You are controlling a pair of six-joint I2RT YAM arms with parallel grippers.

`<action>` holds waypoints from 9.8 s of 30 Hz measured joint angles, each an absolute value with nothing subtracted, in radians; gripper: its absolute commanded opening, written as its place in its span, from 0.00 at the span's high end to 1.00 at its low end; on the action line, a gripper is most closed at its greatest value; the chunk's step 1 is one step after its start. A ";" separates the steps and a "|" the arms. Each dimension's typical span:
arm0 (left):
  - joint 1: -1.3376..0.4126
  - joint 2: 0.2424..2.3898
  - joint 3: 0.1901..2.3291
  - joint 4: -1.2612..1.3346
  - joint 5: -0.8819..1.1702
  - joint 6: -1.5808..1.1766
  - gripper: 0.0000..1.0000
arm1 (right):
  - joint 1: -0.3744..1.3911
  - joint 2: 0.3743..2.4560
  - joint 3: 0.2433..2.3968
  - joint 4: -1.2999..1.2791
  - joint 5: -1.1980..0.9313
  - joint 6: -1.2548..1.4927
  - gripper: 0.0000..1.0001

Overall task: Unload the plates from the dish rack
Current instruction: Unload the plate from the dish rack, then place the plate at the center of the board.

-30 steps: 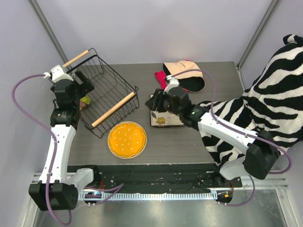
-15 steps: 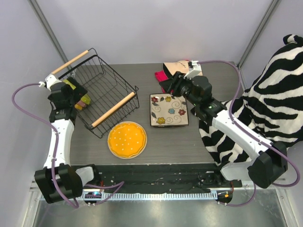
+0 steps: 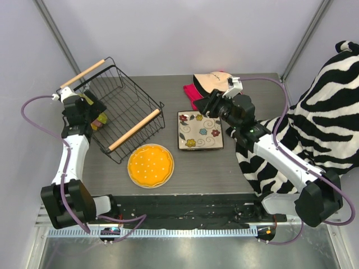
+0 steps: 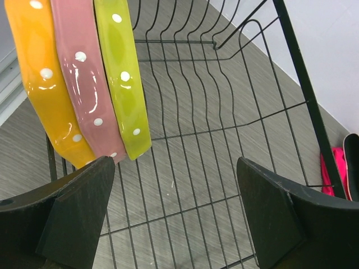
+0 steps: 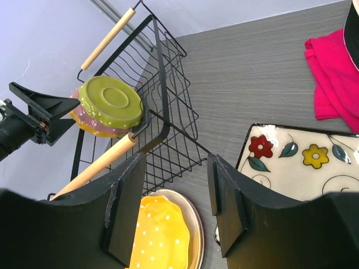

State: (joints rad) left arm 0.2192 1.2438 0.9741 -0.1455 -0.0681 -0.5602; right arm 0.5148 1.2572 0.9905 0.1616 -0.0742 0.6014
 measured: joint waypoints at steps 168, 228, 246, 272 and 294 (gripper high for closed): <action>-0.101 1.057 0.906 0.107 0.304 -0.196 1.00 | 0.397 1.249 0.907 0.247 -0.286 0.692 0.40; -0.808 1.103 0.907 -0.073 -0.275 0.532 0.88 | 0.665 1.675 1.275 0.261 -0.313 1.085 0.85; -0.819 1.052 0.935 -0.067 -0.194 0.373 0.08 | 0.659 1.711 1.199 0.451 -0.368 1.075 0.99; 0.035 0.945 1.017 -0.155 0.102 -0.307 0.00 | 0.659 1.712 1.139 0.671 -0.492 1.073 0.99; 0.046 0.937 0.989 -0.153 0.060 -0.342 0.00 | 0.594 1.385 0.964 0.682 -0.525 1.118 0.99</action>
